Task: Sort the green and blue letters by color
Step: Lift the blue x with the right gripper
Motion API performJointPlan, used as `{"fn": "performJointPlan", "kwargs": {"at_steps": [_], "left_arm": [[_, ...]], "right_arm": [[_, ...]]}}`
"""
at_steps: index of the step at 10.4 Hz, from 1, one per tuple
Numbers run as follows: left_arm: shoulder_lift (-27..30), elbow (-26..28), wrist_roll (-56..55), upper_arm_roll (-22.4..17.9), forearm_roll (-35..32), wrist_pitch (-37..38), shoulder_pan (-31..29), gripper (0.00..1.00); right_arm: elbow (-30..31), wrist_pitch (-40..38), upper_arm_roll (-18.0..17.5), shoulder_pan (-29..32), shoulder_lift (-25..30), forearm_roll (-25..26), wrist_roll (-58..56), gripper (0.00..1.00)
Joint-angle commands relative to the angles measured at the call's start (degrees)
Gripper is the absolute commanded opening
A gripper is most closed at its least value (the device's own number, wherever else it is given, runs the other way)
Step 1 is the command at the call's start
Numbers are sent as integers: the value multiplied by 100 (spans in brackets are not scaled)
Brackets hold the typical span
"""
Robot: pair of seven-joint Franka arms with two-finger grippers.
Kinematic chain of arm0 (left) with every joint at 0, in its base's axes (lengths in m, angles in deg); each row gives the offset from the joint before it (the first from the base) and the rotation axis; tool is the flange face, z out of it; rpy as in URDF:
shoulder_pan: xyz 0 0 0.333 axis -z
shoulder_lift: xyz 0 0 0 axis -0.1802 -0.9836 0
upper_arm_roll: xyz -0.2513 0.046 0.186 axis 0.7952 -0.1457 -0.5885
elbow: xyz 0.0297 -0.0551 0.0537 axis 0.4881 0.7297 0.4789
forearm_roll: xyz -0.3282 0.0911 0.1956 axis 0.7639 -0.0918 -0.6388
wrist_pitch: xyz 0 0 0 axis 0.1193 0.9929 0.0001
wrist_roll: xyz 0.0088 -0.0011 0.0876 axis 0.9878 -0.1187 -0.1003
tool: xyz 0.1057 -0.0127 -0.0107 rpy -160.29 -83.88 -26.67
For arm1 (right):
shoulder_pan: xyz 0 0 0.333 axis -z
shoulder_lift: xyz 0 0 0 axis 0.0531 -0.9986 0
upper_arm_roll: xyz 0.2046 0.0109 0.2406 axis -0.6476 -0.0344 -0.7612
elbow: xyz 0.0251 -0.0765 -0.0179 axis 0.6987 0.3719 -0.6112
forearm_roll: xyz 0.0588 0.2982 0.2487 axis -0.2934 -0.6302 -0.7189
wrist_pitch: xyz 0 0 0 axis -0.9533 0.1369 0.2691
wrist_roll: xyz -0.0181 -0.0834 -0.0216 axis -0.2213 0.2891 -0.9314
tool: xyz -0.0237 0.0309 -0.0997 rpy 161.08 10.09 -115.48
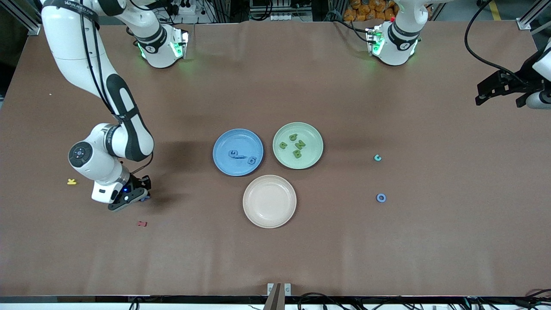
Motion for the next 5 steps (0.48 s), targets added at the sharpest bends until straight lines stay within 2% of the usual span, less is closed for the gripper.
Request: {"fn": "performJointPlan", "kwargs": {"at_steps": [1, 3, 5], "left_arm": [[48, 42, -74, 10, 143, 37, -24, 100], [39, 34, -66, 10, 126, 20, -24, 100], [39, 42, -66, 10, 135, 19, -24, 100]], "right_arm": [[188, 476, -211, 107, -152, -47, 31, 20], [188, 442, -264, 125, -135, -47, 31, 7], [188, 128, -308, 195, 67, -47, 188, 2]]}}
